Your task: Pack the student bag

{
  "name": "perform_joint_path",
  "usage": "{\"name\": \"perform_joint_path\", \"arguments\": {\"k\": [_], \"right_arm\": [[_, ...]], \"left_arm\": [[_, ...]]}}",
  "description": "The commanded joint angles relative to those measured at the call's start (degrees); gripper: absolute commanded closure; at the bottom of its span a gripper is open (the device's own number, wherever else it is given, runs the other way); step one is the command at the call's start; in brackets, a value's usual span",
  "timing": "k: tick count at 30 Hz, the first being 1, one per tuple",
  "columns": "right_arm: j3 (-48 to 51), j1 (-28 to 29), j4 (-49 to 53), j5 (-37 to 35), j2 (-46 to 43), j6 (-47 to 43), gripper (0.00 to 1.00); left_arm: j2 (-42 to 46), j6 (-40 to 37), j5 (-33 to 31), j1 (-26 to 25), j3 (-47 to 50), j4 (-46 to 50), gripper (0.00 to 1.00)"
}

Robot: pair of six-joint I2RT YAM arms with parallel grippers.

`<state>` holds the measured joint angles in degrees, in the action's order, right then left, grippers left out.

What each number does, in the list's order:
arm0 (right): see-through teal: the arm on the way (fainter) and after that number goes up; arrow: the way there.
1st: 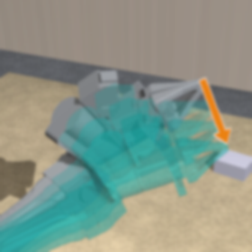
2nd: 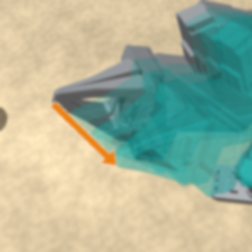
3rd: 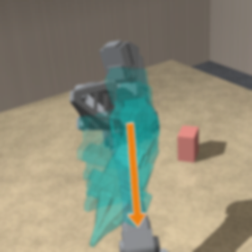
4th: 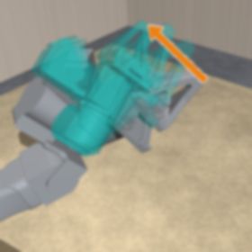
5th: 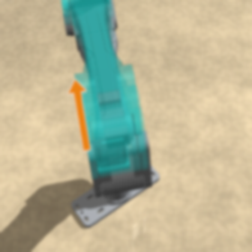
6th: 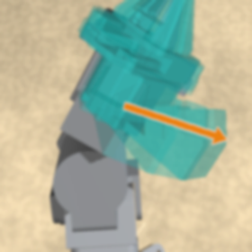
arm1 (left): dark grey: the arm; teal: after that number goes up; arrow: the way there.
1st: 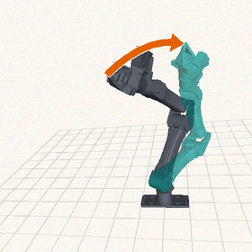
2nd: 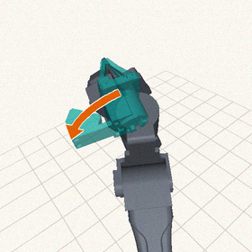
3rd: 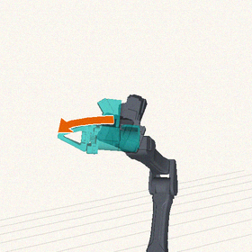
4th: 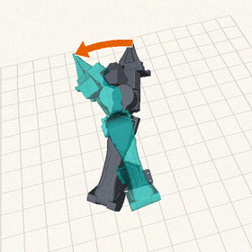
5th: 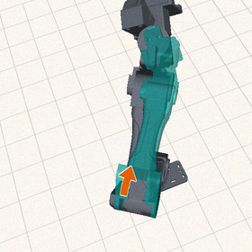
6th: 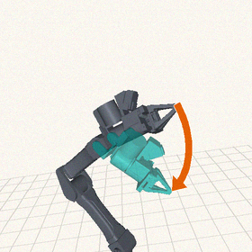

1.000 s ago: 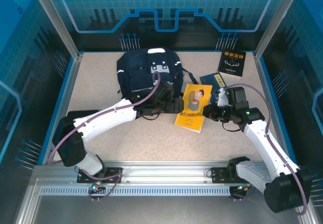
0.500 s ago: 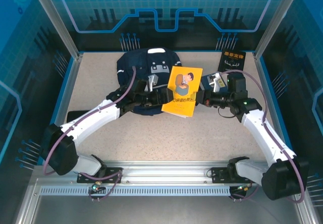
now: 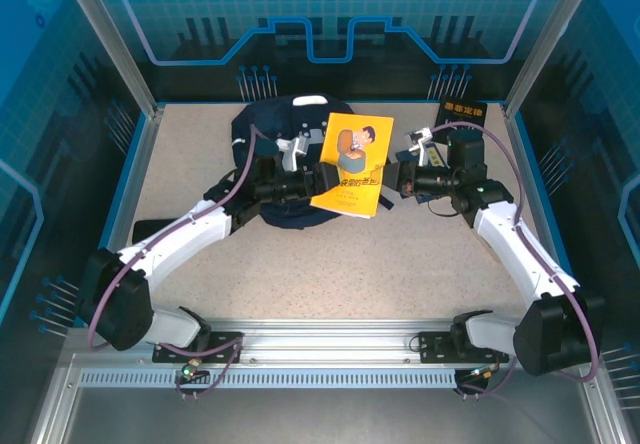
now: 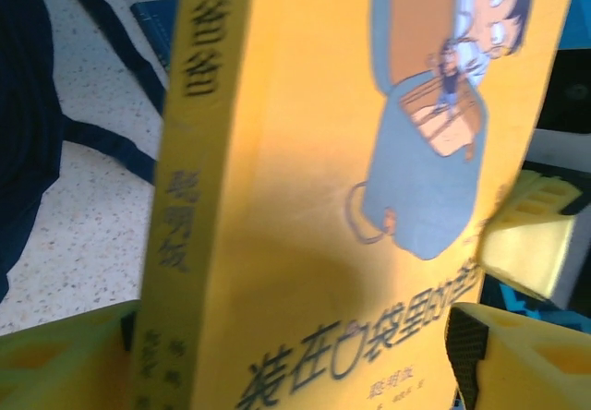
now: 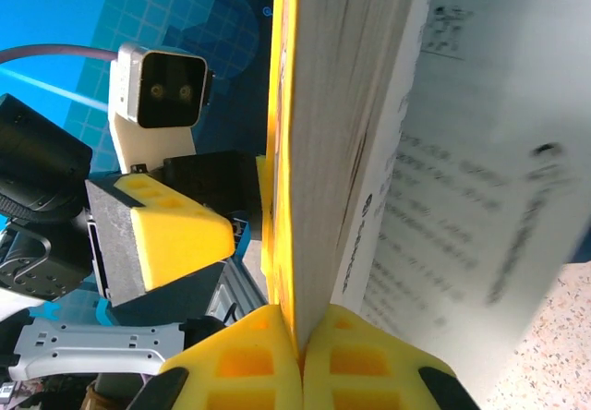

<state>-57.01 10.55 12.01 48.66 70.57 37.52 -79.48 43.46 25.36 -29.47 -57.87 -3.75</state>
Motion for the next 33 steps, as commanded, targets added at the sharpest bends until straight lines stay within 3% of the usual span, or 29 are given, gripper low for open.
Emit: {"name": "perform_joint_path", "arguments": {"k": [1, 6, 10, 17, 18, 22, 26, 28, 33], "right_arm": [[-3.0, 0.0, -1.4, 4.7, -0.3, -0.6, 1.0], [-2.4, 0.0, 0.9, 5.6, -1.2, -1.6, 1.0], [-2.3, 0.0, 3.2, 5.4, -1.6, -1.9, 1.0], [-3.1, 0.1, 7.1, 2.6, -0.7, -1.6, 0.99], [-2.7, 0.1, 6.6, 2.2, -0.8, -0.8, 0.91], [0.7, 0.8, 1.2, -2.7, -3.3, 5.9, 0.59], [2.4, 4.1, -2.1, -7.1, -4.7, 10.6, 0.33], [2.8, 5.7, -2.6, -10.4, -5.4, 12.7, 0.23], [7.5, 10.1, -11.0, -16.9, -5.5, 23.1, 0.12]], "left_arm": [[1.4, 0.2, 1.8, 0.8, -0.4, -4.8, 0.31], [-0.1, 0.8, 2.0, 1.3, -2.6, -6.0, 0.42], [-0.8, 1.6, 3.7, 1.6, -2.9, -7.3, 0.56], [-0.9, 3.3, 4.6, 1.8, -3.4, -7.4, 0.93], [-0.7, 3.9, 4.5, 1.8, -3.3, -7.5, 0.99], [0.7, 6.7, 2.4, 1.8, -1.3, -10.0, 1.0], [3.3, 8.8, -3.6, 1.8, 0.8, -10.5, 1.0], [5.2, 9.2, -8.9, 1.8, 1.7, -8.7, 1.0], [11.1, 9.8, -21.3, 1.8, 5.7, -8.1, 1.0]]}}
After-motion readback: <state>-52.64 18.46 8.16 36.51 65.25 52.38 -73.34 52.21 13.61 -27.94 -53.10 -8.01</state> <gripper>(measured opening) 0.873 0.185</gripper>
